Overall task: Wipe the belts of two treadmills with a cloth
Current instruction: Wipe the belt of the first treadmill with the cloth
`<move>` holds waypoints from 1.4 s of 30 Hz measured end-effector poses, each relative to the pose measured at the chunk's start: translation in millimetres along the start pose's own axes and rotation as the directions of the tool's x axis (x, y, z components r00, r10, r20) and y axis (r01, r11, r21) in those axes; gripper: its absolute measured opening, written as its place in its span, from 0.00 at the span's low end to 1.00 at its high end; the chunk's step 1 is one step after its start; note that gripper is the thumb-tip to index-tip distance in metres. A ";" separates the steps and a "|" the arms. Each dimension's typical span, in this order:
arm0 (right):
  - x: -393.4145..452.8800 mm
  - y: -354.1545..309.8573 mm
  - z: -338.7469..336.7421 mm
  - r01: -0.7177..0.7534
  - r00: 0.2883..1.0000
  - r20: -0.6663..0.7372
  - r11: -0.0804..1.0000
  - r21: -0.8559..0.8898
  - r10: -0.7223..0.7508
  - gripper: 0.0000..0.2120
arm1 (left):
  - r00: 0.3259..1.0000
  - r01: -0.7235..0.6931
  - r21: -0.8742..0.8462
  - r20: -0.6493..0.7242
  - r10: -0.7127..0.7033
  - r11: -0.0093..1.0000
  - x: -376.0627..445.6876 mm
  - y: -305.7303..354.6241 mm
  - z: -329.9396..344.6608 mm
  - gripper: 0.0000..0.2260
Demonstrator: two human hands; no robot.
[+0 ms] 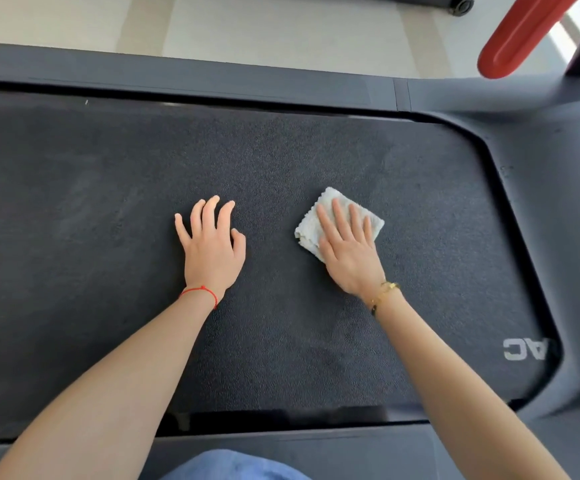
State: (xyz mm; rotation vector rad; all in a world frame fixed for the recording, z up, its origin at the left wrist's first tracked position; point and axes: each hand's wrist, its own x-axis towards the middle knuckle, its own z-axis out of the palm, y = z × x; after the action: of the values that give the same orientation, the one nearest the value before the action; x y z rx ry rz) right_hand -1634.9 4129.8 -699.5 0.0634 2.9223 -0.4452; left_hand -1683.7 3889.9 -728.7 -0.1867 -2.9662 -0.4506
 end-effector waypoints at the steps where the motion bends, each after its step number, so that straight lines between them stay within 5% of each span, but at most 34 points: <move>1: -11.6 -5.8 5.0 0.038 0.999 0.010 0.999 -0.019 -0.038 0.25 | 1.000 0.003 -0.003 0.001 -0.003 1.000 0.2 -0.2 0.1 0.22; 5: -97.3 -25.1 29.0 0.274 0.961 0.066 0.957 -0.093 -0.269 0.27 | 1.000 0.002 0.011 -0.011 -0.002 1.000 0.0 0.2 1.5 0.22; 9: -121.9 -15.0 28.6 0.346 0.937 0.075 0.936 -0.058 -0.342 0.26 | 1.000 -0.004 0.010 -0.016 0.004 1.000 -1.1 -0.4 1.4 0.22; 11: -95.0 3.0 18.8 0.297 0.954 0.080 0.949 -0.107 -0.290 0.26 | 1.000 -0.008 0.008 -0.011 0.008 1.000 -1.0 -0.6 1.5 0.22; 16: 11.9 31.0 -12.8 -0.110 0.994 0.008 0.993 -0.044 0.111 0.26 | 1.000 -0.004 0.006 -0.002 0.004 1.000 -0.4 -0.9 1.5 0.21; 18: 20.8 18.7 -10.1 -0.125 0.992 -0.006 0.991 -0.054 0.125 0.26 | 1.000 -0.006 0.005 -0.009 0.006 1.000 1.0 -1.7 1.2 0.21; 25: -111.8 -47.5 38.2 0.324 0.945 0.080 0.943 -0.076 -0.318 0.28 | 1.000 -0.003 0.008 -0.020 0.003 1.000 1.2 -3.8 3.1 0.22; 30: -132.6 -35.4 36.6 0.430 0.897 0.126 0.902 -0.036 -0.423 0.26 | 0.999 -0.031 -0.006 -0.022 0.031 0.999 0.3 -7.0 2.9 0.21; 33: -99.7 0.3 20.8 0.304 0.951 0.097 0.945 -0.119 -0.294 0.27 | 0.999 -0.035 -0.013 -0.011 0.035 0.999 -0.6 -8.4 1.3 0.21; 37: -61.9 22.9 -0.9 -0.027 0.999 0.047 1.000 0.003 0.027 0.25 | 1.000 -0.028 -0.018 0.013 0.028 0.999 -0.1 -8.3 -2.6 0.21; 42: -122.3 -26.0 28.0 0.085 0.994 0.066 0.996 -0.014 -0.084 0.26 | 1.000 -0.029 -0.050 0.000 0.029 0.998 -0.2 -9.7 -0.8 0.21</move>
State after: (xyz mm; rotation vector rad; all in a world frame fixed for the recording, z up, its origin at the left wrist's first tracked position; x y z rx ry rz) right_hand -1511.6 4094.9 -695.2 -0.0758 2.8719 -0.4265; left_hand -1684.7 3880.5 -730.7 -0.2343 -2.9510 -0.5212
